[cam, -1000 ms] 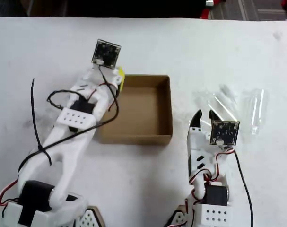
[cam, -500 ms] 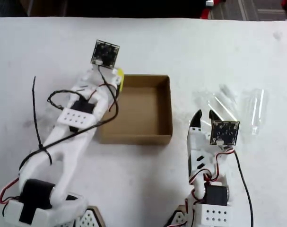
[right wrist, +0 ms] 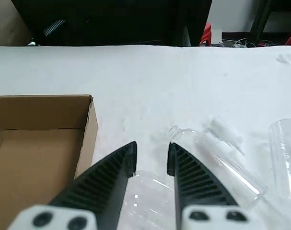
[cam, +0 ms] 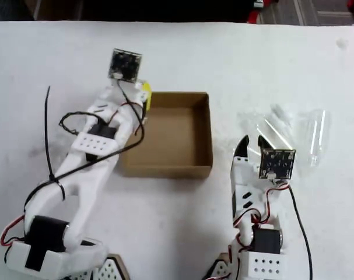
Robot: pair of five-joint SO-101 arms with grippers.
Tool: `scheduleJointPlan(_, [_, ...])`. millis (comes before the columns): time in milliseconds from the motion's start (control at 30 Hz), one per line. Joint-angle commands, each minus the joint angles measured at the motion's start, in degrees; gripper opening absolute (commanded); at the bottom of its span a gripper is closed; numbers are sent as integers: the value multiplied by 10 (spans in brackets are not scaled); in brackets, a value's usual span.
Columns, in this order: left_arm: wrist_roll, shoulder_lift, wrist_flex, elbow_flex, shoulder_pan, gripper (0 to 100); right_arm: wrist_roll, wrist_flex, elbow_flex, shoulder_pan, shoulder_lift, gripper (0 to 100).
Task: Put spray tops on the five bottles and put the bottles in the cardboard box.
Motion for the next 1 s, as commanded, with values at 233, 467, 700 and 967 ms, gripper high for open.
scheduleJointPlan(233, [96,-36,-4,25,-24,334,8,-15,4,3,-3,95])
scheduleJointPlan(467, [98,-103,42,35,-25,321,8,-16,4,3,-3,95])
scheduleJointPlan(700, [69,-319,284,17,-31,324,9,-16,4,6,-3,95])
scheduleJointPlan(967, [-144,-454,585,-43,-92,321,9,-14,4,7,-3,95])
